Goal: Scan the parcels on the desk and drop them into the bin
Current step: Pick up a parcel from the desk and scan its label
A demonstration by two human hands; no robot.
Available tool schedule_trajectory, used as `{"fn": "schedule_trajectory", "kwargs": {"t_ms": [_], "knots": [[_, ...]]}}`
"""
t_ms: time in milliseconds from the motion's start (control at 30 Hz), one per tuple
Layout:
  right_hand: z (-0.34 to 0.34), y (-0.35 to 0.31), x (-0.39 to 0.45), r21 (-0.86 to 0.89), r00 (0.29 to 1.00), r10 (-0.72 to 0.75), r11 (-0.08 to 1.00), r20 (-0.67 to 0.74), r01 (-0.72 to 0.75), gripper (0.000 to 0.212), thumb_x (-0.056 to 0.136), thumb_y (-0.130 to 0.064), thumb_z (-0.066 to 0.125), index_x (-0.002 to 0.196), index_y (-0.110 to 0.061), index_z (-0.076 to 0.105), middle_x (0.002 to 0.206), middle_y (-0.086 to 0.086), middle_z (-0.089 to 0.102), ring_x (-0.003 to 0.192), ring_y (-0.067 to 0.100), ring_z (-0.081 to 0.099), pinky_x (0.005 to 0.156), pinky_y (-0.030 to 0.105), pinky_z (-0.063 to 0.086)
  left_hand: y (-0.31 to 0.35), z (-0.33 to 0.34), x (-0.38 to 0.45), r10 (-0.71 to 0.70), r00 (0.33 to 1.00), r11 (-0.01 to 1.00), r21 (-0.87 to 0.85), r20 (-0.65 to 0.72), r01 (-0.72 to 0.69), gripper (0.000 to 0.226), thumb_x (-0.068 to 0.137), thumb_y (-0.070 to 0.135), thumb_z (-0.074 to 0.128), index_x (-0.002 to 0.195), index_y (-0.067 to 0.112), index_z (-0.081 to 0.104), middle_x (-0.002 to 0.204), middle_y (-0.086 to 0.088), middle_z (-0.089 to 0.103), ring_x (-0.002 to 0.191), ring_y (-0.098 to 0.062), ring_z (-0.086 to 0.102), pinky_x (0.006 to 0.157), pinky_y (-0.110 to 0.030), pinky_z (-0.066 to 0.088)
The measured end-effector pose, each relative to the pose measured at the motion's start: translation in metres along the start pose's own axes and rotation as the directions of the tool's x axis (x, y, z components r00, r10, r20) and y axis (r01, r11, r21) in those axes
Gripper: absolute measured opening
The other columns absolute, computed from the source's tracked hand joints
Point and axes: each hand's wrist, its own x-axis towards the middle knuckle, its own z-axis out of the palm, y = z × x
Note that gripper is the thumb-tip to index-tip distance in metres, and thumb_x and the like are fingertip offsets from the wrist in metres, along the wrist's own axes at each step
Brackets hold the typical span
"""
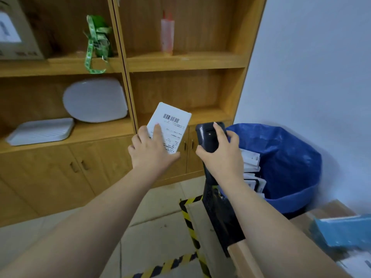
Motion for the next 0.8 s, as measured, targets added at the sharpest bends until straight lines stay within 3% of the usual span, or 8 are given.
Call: {"fn": "schedule_trajectory", "kwargs": {"t_ms": [400, 633, 800], "knots": [[0.047, 0.074, 0.172, -0.032, 0.999, 0.041, 0.999, -0.012, -0.041, 0.080, 0.084, -0.050, 0.068, 0.153, -0.039, 0.029, 0.146, 0.002, 0.032, 0.124, 0.026, 0.047, 0.092, 0.040, 0.050, 0.090, 0.087, 0.152, 0.086, 0.996, 0.996, -0.034, 0.030, -0.085, 0.106, 0.073, 0.074, 0.063, 0.151, 0.027, 0.008, 0.149, -0.010, 0.017, 0.134, -0.034, 0.026, 0.106, -0.048, 0.033], [0.033, 0.140, 0.233, -0.041, 0.973, 0.208, 0.976, -0.097, -0.213, 0.079, 0.082, -0.047, 0.069, 0.151, -0.040, 0.031, 0.147, -0.001, 0.032, 0.122, 0.025, 0.050, 0.092, 0.041, 0.052, 0.174, 0.147, 0.209, 0.259, 0.956, 0.965, -0.087, 0.140, -0.248, 0.107, 0.074, 0.074, 0.061, 0.153, 0.026, 0.008, 0.149, -0.010, 0.016, 0.130, -0.033, 0.027, 0.104, -0.045, 0.033], [0.018, 0.194, 0.258, -0.055, 0.887, 0.389, 0.909, -0.250, -0.414, 0.078, 0.081, -0.048, 0.069, 0.149, -0.042, 0.033, 0.148, -0.004, 0.031, 0.120, 0.025, 0.051, 0.090, 0.044, 0.053, 0.240, 0.199, 0.244, 0.444, 0.861, 0.896, -0.155, 0.249, -0.417, 0.108, 0.074, 0.075, 0.058, 0.153, 0.026, 0.003, 0.152, -0.012, 0.009, 0.134, -0.034, 0.022, 0.108, -0.047, 0.030]]}}
